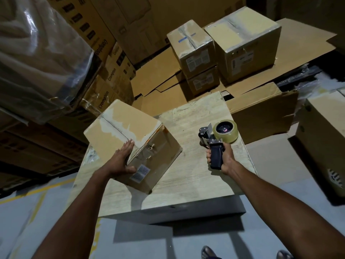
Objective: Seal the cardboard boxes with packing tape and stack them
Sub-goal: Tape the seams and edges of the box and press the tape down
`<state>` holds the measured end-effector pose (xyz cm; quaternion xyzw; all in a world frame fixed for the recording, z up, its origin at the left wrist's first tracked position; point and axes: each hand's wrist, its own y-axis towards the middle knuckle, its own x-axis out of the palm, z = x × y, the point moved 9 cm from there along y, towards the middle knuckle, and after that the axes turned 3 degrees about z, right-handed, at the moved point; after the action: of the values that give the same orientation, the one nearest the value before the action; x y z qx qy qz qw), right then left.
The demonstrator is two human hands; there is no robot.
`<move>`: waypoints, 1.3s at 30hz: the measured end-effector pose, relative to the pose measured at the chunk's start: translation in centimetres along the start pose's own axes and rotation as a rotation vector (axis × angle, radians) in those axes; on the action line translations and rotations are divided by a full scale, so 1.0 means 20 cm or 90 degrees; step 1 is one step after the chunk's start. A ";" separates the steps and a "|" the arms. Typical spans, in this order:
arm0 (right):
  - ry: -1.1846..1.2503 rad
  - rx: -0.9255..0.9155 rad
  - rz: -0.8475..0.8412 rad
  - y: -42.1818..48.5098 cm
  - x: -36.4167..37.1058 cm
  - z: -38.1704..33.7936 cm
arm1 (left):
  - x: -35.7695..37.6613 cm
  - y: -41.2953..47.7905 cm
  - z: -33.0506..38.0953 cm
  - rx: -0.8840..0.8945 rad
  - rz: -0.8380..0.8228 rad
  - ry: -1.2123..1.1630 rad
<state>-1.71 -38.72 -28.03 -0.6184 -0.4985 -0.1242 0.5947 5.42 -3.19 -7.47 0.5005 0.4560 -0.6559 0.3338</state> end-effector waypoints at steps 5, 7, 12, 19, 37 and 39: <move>-0.097 -0.046 0.168 -0.01 -0.13 -0.01 | -0.01 -0.02 -0.04 -0.026 0.024 0.017; -0.270 -0.089 0.284 -0.07 -0.19 -0.05 | -0.01 -0.05 -0.05 -0.032 0.035 0.025; -0.684 -0.458 0.581 -0.41 -0.03 -0.24 | -0.01 -0.10 -0.13 -0.044 0.037 0.055; -0.814 -0.832 0.287 -0.45 0.61 0.02 | -0.02 -0.12 -0.27 -0.020 0.037 0.058; -1.253 -1.090 -0.190 -0.13 1.65 0.88 | -0.03 -0.17 -0.64 0.109 0.175 0.066; -1.312 -1.075 -0.196 -0.05 1.68 0.90 | -0.03 -0.19 -0.63 0.106 0.228 0.089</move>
<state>5.44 -7.79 -7.05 -0.5428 -0.5516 0.0622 -0.6303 6.58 10.00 -6.94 0.6433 0.3263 -0.5854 0.3702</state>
